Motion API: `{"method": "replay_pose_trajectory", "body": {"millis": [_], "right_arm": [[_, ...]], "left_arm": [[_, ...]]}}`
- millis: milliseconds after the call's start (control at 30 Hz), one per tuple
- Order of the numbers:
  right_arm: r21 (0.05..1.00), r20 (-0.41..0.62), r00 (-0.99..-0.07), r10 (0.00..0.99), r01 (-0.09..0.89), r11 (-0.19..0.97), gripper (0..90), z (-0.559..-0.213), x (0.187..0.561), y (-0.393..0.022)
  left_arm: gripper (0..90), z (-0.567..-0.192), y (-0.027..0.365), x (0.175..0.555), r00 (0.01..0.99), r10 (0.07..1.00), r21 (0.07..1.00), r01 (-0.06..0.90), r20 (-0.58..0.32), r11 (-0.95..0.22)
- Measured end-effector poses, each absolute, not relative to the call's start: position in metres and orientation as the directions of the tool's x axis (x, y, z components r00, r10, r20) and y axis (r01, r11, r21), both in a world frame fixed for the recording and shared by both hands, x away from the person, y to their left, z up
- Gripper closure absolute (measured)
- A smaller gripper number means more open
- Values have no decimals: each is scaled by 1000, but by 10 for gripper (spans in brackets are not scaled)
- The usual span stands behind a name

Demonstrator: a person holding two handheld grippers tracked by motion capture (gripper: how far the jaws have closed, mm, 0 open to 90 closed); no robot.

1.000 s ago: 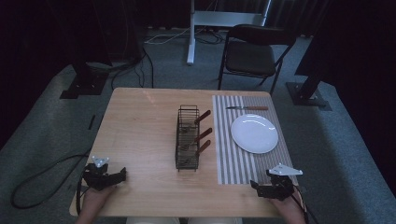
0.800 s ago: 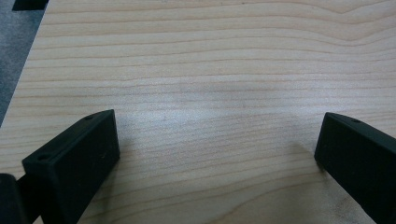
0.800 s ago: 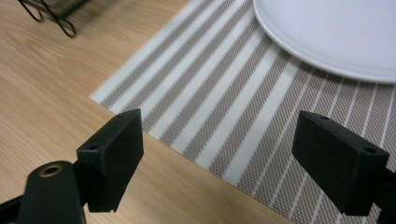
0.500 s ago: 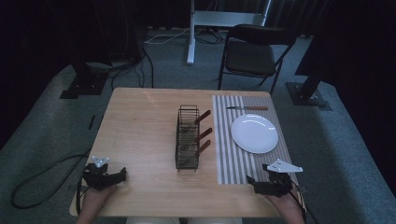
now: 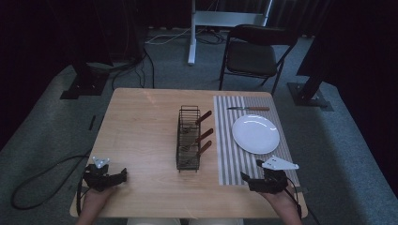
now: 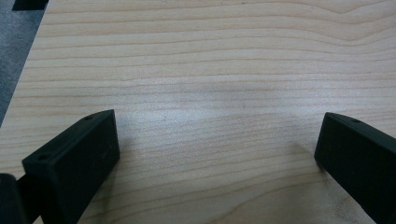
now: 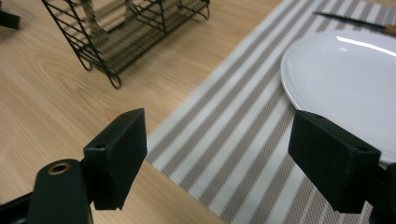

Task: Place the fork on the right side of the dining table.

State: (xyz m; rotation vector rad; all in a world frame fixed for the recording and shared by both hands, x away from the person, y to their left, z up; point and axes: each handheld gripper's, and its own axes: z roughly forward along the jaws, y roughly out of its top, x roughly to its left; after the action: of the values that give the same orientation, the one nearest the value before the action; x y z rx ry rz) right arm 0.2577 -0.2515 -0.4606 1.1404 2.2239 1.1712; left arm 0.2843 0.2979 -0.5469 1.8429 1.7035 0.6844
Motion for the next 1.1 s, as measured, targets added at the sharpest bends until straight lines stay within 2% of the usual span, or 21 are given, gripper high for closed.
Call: {"method": "replay_pose_trajectory", "body": {"millis": [367,700,767,1100], "right_arm": [[826,11,-636,772,441,352,194,-445,266,-224],[839,26,-663,748,422,344,196,-437,273,-200],[843,26,-669,743,415,344,229,-434,274,-195],[861,30,-695,719,383,334,250,-422,277,-169]], "left_arm": [[3,-547,298,284,74,997,685,726,8,-60],[3,-547,298,284,75,997,684,727,10,-61],[2,-547,298,284,75,997,684,727,10,-62],[3,-547,298,284,75,997,684,727,9,-61]]}}
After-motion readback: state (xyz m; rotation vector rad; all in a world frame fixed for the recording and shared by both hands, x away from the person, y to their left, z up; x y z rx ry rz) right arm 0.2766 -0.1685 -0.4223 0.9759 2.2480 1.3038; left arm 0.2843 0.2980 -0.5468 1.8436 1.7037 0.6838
